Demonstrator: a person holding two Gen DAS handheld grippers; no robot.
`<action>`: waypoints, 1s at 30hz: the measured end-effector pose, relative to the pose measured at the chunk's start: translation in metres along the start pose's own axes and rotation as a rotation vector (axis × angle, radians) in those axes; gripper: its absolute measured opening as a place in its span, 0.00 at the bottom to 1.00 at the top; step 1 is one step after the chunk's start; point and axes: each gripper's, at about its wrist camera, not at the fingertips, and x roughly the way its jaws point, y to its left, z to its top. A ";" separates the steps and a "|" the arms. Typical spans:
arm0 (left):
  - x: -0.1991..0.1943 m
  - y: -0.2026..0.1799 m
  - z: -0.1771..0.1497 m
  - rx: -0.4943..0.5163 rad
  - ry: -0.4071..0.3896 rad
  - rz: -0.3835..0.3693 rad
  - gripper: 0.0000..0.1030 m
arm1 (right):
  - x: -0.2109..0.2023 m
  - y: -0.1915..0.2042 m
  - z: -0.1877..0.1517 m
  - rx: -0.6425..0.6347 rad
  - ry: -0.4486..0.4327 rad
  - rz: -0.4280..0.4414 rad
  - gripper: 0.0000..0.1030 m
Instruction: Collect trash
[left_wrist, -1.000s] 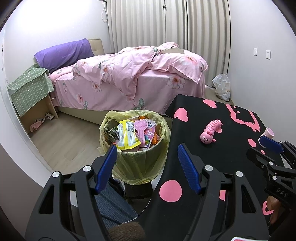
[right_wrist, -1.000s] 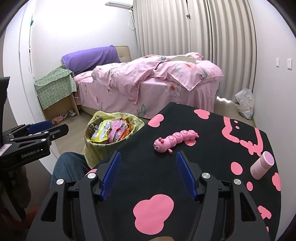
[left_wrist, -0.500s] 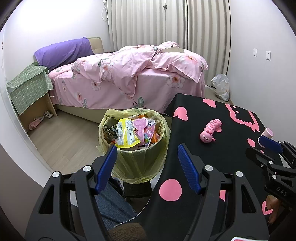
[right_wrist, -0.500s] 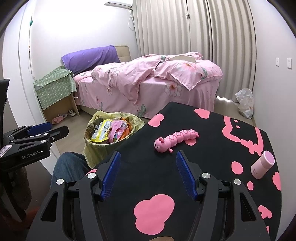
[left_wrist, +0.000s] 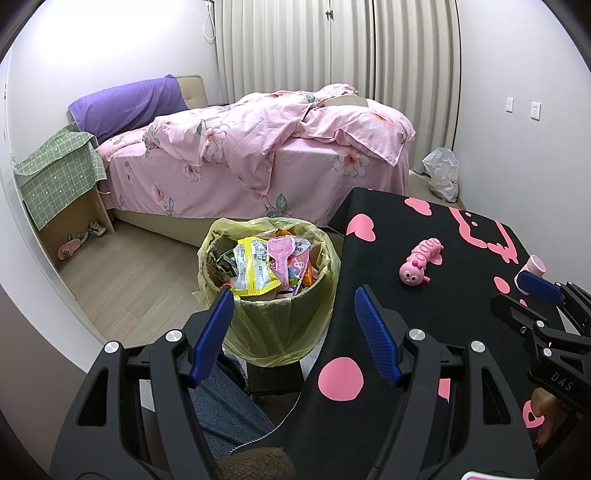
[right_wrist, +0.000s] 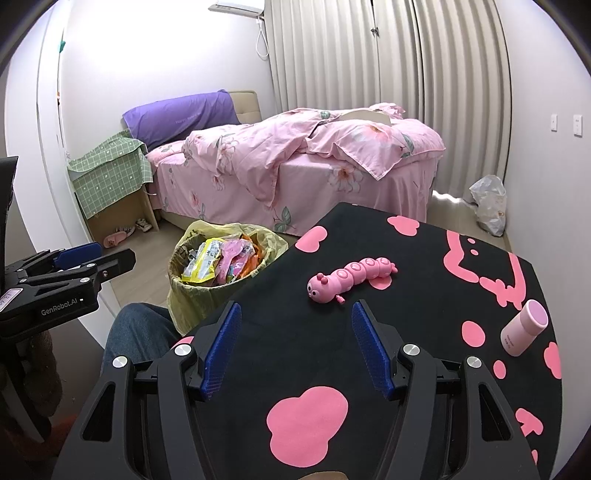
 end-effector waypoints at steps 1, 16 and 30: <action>0.000 0.000 0.000 -0.001 0.000 0.000 0.63 | 0.000 0.000 0.000 -0.001 0.001 0.000 0.58; 0.001 0.000 0.001 0.006 -0.002 0.000 0.63 | 0.000 0.001 0.000 -0.004 0.001 -0.001 0.58; 0.059 -0.043 -0.008 0.093 0.199 -0.185 0.63 | 0.016 -0.052 -0.009 0.051 0.060 -0.102 0.58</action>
